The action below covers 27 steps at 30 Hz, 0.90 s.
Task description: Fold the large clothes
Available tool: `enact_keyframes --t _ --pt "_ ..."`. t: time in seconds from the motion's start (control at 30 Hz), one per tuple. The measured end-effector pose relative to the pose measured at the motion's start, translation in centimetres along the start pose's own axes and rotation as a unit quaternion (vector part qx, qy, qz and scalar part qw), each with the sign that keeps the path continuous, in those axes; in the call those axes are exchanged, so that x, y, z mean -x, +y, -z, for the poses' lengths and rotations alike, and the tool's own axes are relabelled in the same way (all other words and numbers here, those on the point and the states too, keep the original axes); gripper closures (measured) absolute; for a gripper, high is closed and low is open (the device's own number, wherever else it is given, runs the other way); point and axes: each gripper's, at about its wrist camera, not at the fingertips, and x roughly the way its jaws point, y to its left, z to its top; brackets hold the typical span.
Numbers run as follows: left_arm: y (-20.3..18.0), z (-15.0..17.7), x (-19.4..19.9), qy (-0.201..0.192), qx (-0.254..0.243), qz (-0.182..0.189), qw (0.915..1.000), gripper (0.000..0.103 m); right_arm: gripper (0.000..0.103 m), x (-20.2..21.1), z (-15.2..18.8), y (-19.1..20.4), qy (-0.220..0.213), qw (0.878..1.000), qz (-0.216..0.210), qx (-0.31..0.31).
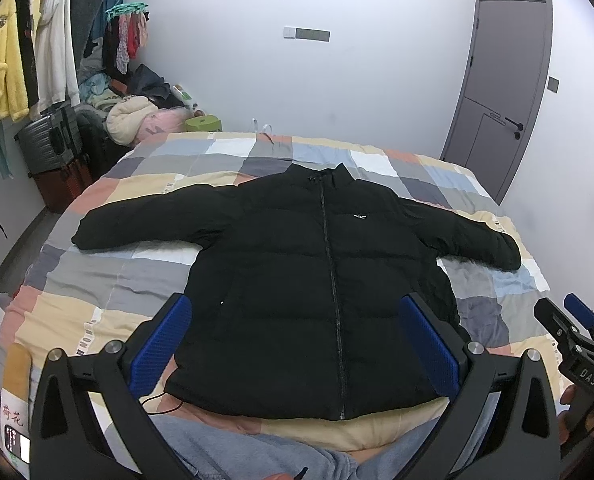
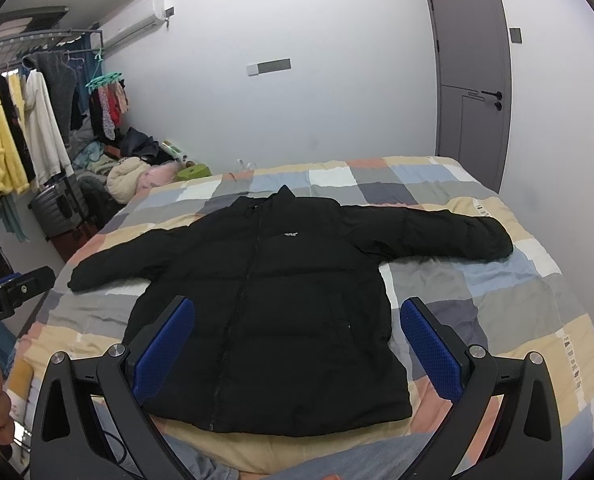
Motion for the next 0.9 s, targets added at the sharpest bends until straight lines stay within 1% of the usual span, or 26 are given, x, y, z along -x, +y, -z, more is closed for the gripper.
enact_keyframes --t 0.13,0.2,0.27,0.33,0.5,0.6,0.77,0.87,0.9 --pt "-0.3 -0.5 -0.6 -0.001 -0.016 -0.006 0.9999 0.000 0.000 -0.4 -0.4 -0.3 0.002 1.000 -0.003 -0.003" --pt "-0.2 -1.1 -0.7 -0.009 -0.017 -0.003 0.9998 0.000 0.000 -0.9 -0.7 -0.5 -0.002 1.000 -0.001 -0.002" --pt "0.1 -1.6 -1.0 -0.011 -0.016 0.003 0.9998 0.000 0.000 -1.6 -1.0 -0.8 0.003 1.000 0.002 -0.005" --pt "0.3 -2.2 -1.6 -0.013 -0.013 0.006 0.9998 0.000 0.000 -2.4 -1.3 -1.0 -0.002 1.000 0.007 -0.002" --pt "0.6 -3.4 -3.4 -0.013 -0.020 0.002 0.9997 0.000 0.000 -4.3 -2.0 -1.7 0.010 1.000 0.013 -0.015" --pt "0.5 -4.1 -4.5 -0.013 -0.025 0.003 0.9996 0.000 0.000 -5.6 -2.6 -2.5 0.007 1.000 0.020 -0.021" --pt "0.7 -5.0 -6.8 -0.016 -0.027 0.011 0.9994 0.000 0.000 -7.6 -3.6 -4.0 -0.001 0.999 0.024 -0.039" --pt "1.2 -4.8 -7.6 -0.030 0.000 0.034 0.9990 0.000 0.000 -8.8 -3.9 -5.2 -0.005 0.999 0.027 -0.042" --pt "1.3 -4.8 -8.1 -0.025 0.001 0.038 0.9990 0.000 0.000 -9.1 -3.9 -5.5 -0.005 0.999 0.031 -0.041"
